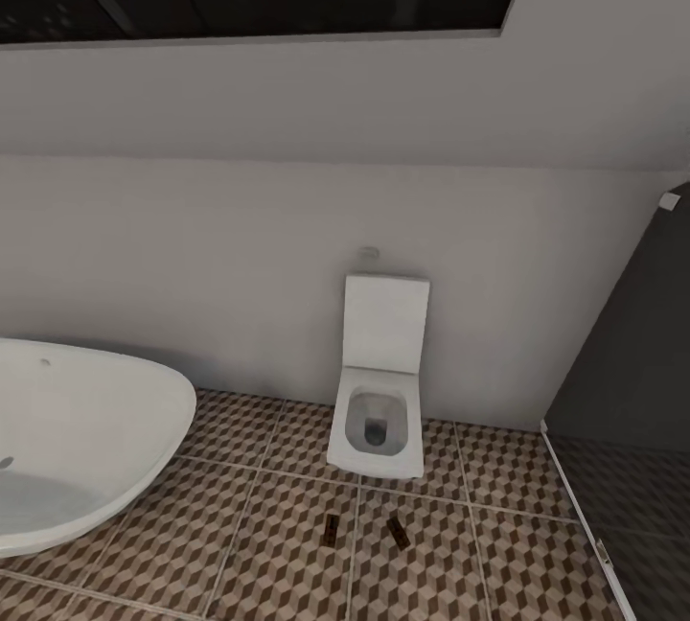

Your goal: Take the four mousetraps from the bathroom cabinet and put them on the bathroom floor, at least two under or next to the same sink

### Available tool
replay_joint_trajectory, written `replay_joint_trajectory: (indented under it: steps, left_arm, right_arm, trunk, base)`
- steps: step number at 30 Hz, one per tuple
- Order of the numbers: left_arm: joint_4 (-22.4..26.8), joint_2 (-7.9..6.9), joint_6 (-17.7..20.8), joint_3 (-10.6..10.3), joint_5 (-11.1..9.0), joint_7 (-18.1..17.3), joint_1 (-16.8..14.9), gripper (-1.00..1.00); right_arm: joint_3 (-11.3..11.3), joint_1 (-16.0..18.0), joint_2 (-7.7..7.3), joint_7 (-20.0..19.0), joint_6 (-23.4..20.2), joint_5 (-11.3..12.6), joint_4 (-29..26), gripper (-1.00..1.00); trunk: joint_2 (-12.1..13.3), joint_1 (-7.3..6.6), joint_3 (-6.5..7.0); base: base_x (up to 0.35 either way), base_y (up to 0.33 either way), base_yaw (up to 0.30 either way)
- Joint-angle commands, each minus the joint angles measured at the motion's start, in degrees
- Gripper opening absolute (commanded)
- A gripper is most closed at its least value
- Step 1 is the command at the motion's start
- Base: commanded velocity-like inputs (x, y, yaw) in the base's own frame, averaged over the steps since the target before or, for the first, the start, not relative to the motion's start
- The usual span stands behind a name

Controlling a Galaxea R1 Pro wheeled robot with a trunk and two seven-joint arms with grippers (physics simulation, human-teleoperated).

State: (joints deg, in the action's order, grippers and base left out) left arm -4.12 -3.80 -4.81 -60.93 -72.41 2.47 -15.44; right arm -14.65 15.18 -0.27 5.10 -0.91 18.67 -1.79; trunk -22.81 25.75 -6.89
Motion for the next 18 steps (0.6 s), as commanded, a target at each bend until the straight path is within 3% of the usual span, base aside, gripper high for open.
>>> replay_joint_trajectory:
  steps: [1,9,18]
  left_arm:
    - [0.0,0.01,-0.1,-0.4,-0.2,0.1,0.0,1.0]
    - [0.0,0.04,-0.1,-0.4,-0.2,0.1,0.0,1.0]
    - [0.0,0.02,-0.1,-0.4,-0.2,0.1,0.0,1.0]
  right_arm:
    - [-0.5,0.0,0.05,0.2,1.0,0.5,-0.1,1.0]
    - [-0.5,0.0,0.26,0.1,10.3,0.7,-0.1,1.0]
    - [-0.5,0.0,0.06,0.1,14.3,0.5,-0.1,1.0]
  trunk:
    - [-0.1,0.03,-0.12]
    - [-0.1,0.03,-0.12]
    - [-0.1,0.03,-0.12]
  base:
    - [0.0,0.0,0.0]
    - [0.0,0.0,0.0]
    - [0.0,0.0,0.0]
